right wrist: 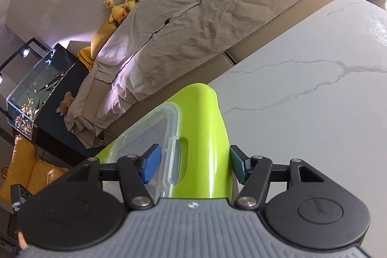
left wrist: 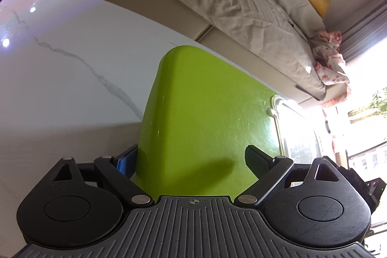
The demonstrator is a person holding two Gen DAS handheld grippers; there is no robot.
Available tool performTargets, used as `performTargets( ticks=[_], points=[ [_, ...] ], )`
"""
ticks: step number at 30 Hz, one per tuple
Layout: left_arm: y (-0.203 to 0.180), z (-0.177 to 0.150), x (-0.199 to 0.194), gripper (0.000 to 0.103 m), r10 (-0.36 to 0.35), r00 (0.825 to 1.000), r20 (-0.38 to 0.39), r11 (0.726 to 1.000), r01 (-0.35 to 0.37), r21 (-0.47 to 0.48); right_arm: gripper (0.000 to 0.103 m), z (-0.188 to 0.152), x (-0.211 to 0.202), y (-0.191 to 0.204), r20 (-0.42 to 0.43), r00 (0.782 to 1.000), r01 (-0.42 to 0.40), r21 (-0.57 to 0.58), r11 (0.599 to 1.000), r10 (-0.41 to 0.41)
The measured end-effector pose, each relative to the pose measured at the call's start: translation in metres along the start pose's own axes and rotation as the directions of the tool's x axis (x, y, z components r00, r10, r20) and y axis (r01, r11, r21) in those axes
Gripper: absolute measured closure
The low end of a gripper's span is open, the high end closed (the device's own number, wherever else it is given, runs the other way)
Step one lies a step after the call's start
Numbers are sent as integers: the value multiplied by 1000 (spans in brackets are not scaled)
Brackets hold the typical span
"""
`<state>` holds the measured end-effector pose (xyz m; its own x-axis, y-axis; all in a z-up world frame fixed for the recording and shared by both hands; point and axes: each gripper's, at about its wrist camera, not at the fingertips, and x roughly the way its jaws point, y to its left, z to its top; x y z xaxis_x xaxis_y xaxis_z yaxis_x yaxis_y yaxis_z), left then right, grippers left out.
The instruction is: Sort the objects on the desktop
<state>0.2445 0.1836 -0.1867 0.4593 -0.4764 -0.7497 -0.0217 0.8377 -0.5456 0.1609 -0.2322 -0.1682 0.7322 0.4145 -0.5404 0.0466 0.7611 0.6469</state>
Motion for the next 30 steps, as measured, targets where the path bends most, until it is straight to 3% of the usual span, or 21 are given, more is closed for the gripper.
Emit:
performTargets(
  ticks=[8, 10, 14, 15, 20, 24, 26, 30],
  points=[
    [24, -8, -2, 8, -51, 999, -6, 995, 50, -89, 35, -5, 2, 3, -44, 999, -29, 16, 999, 30],
    [30, -5, -5, 8, -75, 997, 8, 991, 75, -114, 26, -2, -3, -2, -25, 998, -48, 64, 997, 49],
    [34, -2, -6, 7, -89, 996, 24, 989, 91, -119, 21, -1, -19, -10, 38, 999, -30, 99, 995, 27],
    [33, -3, -6, 7, -89, 996, 28, 988, 92, -121, 23, -4, -21, -12, 41, 999, -22, 91, 996, 18],
    [23, 6, -10, 7, -83, 994, 64, 989, 90, -114, 50, -11, -19, -7, 18, 1000, -12, 33, 999, 12],
    [9, 16, -11, 7, -50, 996, 80, 997, 54, -51, 53, -7, -16, 1, 19, 1000, 7, -9, 1000, -6],
    [9, 14, -7, 7, -20, 998, 65, 998, 24, -56, 53, -7, -14, 4, 17, 1000, 9, -15, 1000, -9],
    [17, 8, 0, 7, -42, 999, 33, 995, 45, -89, 53, -9, -14, 9, 25, 1000, 2, -38, 999, -1]
  ],
)
